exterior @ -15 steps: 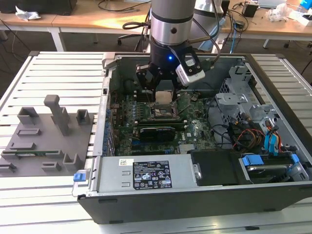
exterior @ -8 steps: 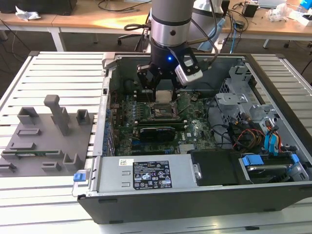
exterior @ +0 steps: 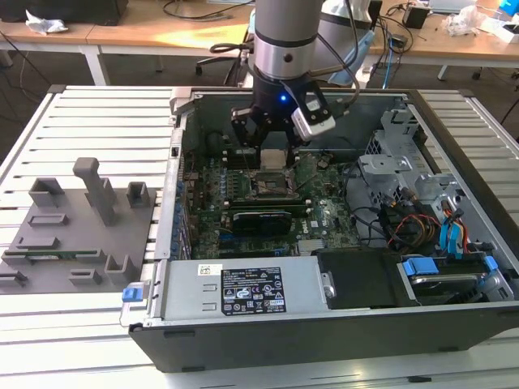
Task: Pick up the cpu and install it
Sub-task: 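Pick up the cpu and move it towards the insertion slot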
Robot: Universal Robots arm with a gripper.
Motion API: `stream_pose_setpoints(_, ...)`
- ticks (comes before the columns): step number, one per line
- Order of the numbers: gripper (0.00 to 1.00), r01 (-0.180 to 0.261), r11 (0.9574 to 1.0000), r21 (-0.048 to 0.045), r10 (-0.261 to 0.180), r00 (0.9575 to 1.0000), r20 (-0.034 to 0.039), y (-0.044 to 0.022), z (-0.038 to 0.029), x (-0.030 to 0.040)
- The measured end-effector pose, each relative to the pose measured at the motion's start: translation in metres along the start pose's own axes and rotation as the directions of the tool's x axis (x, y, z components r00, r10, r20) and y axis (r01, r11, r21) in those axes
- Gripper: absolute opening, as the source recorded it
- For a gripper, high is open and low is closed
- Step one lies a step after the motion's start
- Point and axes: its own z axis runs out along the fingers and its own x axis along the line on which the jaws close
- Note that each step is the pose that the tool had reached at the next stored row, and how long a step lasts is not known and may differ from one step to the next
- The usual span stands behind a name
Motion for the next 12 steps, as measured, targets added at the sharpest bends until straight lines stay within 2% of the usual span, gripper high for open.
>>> stream_pose_setpoints(3,0.55,0.000,1.0000,0.0000,0.000,1.0000,0.0000,0.0025,0.0046,-0.0018)
stream_pose_setpoints(8,0.55,0.000,1.0000,0.0000,0.000,1.0000,0.0000,0.0026,0.0140,-0.0018)
stream_pose_setpoints(12,0.55,0.000,1.0000,0.0000,0.000,1.0000,0.0000,0.0024,0.0164,-0.0019)
